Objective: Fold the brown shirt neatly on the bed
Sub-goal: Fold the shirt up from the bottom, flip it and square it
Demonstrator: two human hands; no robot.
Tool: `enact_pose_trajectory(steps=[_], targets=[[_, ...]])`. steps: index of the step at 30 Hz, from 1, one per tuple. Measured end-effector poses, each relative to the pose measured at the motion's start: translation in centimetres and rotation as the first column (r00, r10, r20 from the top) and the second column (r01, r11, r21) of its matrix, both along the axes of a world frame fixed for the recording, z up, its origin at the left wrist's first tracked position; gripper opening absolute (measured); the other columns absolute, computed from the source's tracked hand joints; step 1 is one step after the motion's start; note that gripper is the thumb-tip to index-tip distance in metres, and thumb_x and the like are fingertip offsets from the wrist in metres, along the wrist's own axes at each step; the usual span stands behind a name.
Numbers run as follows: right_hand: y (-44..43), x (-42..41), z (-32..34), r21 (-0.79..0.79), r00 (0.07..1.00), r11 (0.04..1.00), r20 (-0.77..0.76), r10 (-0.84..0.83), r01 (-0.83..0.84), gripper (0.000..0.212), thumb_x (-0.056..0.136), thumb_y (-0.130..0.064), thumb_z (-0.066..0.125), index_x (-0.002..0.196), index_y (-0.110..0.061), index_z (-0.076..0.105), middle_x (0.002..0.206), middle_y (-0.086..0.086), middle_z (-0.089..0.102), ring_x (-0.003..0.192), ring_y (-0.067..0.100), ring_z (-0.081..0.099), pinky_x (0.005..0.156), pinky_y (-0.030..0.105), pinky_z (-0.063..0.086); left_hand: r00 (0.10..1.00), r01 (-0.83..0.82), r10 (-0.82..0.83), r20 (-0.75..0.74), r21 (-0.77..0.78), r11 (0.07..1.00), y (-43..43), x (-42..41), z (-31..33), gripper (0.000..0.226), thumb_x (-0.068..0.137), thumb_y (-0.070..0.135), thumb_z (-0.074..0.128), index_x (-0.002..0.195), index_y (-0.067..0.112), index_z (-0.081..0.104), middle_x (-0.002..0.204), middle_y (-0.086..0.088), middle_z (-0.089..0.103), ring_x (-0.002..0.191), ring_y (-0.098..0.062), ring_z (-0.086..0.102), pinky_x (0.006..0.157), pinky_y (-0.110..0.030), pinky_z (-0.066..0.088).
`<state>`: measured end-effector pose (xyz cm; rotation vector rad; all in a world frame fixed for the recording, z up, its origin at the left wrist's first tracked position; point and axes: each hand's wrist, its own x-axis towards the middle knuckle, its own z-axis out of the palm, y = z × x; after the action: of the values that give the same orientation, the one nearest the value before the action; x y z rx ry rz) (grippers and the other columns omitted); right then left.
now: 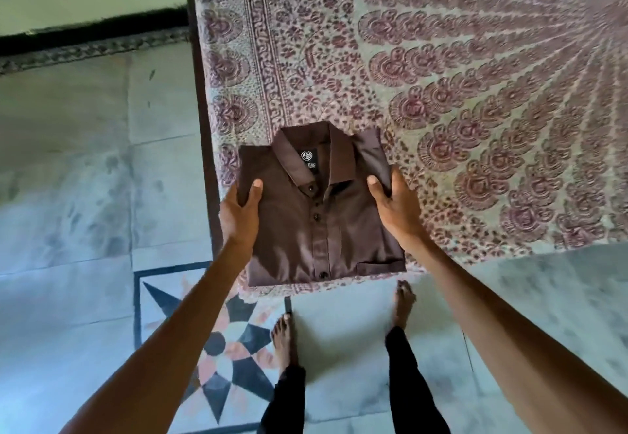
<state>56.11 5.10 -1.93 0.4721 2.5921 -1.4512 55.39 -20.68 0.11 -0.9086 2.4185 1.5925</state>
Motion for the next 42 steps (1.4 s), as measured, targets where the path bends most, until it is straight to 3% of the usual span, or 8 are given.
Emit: enact_pose_trajectory(steps=[7, 12, 16, 21, 28, 31, 36, 42], targets=[[-4.5, 0.5, -2.5, 0.071, 0.997, 0.996, -0.067, -0.045, 0.049, 0.056, 0.095, -0.043, 0.051, 0.125, 0.005, 0.050, 0.092, 0.022, 0.061, 0.078, 0.031, 0.060, 0.062, 0.041, 0.040, 0.999, 0.048, -0.049, -0.020, -0.048, 0.998, -4.6, 0.3, -3.7, 0.036, 0.092, 0.046, 0.057, 0.109, 0.015, 0.061, 0.102, -0.006, 0.066, 0.092, -0.025, 0.062, 0.078, -0.031, 0.051], [-5.4, 1.0, -2.9, 0.490, 0.985, 0.859, -0.145, -0.090, 0.150, 0.037, 0.090, -0.032, 0.064, 0.116, -0.008, 0.056, 0.111, 0.013, 0.057, 0.102, 0.028, 0.053, 0.080, 0.037, 0.044, 0.999, 0.037, -0.027, 0.037, -0.320, 0.947, -5.5, 1.5, -4.4, 0.057, 0.090, 0.032, 0.060, 0.136, 0.006, 0.037, 0.137, -0.019, 0.046, 0.122, -0.038, 0.049, 0.104, -0.049, 0.041], [-6.3, 2.7, -2.2, 0.599, 0.948, 0.787, -0.312, 0.060, 0.148, 0.020, 0.086, -0.027, 0.058, 0.101, -0.014, 0.060, 0.106, 0.008, 0.058, 0.102, 0.027, 0.051, 0.087, 0.040, 0.045, 0.884, 0.264, -0.428, -0.188, -0.554, 0.789, -4.8, 3.3, -3.9, 0.031, 0.087, 0.022, 0.056, 0.116, 0.009, 0.056, 0.121, -0.018, 0.052, 0.114, -0.035, 0.048, 0.097, -0.051, 0.039], [-7.7, 3.6, -4.7, 0.736, 0.914, 0.631, -0.041, 0.404, -0.245, 0.052, 0.094, -0.050, 0.043, 0.134, -0.017, 0.048, 0.156, 0.014, 0.028, 0.143, 0.035, 0.026, 0.114, 0.050, 0.029, 0.641, 0.560, -0.764, 0.068, -0.723, 0.405, -2.4, 4.9, -6.4, 0.058, 0.094, 0.053, 0.041, 0.144, 0.022, 0.038, 0.155, -0.008, 0.031, 0.143, -0.030, 0.026, 0.117, -0.047, 0.023], [-6.9, 1.9, -6.7, 0.741, 0.924, 0.585, 0.129, 0.360, -0.331, 0.077, 0.090, -0.073, 0.023, 0.150, -0.025, 0.030, 0.163, 0.012, 0.005, 0.150, 0.037, 0.001, 0.117, 0.062, 0.010, 0.724, 0.541, -0.677, 0.134, -0.720, 0.435, -1.6, 4.8, -8.2, 0.070, 0.096, 0.060, 0.031, 0.153, 0.021, 0.019, 0.162, -0.004, 0.011, 0.150, -0.024, 0.006, 0.122, -0.045, 0.008], [-6.9, 1.7, -6.7, 0.726, 0.926, 0.605, 0.119, 0.358, -0.327, 0.075, 0.090, -0.072, 0.024, 0.148, -0.025, 0.033, 0.163, 0.012, 0.008, 0.150, 0.036, 0.003, 0.117, 0.061, 0.011, 0.789, 0.466, -0.610, 0.076, -0.722, 0.512, -1.4, 4.8, -7.9, 0.066, 0.096, 0.057, 0.035, 0.151, 0.021, 0.025, 0.161, -0.005, 0.017, 0.149, -0.025, 0.013, 0.121, -0.044, 0.009], [-6.5, 1.5, -6.6, 0.715, 0.918, 0.611, 0.112, 0.381, -0.341, 0.075, 0.091, -0.071, 0.023, 0.149, -0.025, 0.030, 0.163, 0.013, 0.005, 0.150, 0.036, -0.001, 0.117, 0.061, 0.011, 0.996, 0.090, -0.069, 0.059, -0.542, 0.836, -2.2, 5.2, -7.0, 0.050, 0.098, 0.043, 0.036, 0.139, 0.014, 0.039, 0.140, -0.017, 0.040, 0.123, -0.033, 0.042, 0.102, -0.048, 0.035], [-6.7, 1.5, -6.8, 0.732, 0.925, 0.606, 0.086, 0.370, -0.311, 0.075, 0.091, -0.071, 0.024, 0.152, -0.028, 0.024, 0.163, 0.013, 0.003, 0.150, 0.036, -0.001, 0.117, 0.062, 0.012, 0.996, 0.043, 0.007, 0.094, -0.516, 0.855, -2.6, 6.9, -7.4, 0.044, 0.100, 0.038, 0.035, 0.132, 0.007, 0.041, 0.130, -0.017, 0.050, 0.114, -0.035, 0.052, 0.097, -0.046, 0.042]])
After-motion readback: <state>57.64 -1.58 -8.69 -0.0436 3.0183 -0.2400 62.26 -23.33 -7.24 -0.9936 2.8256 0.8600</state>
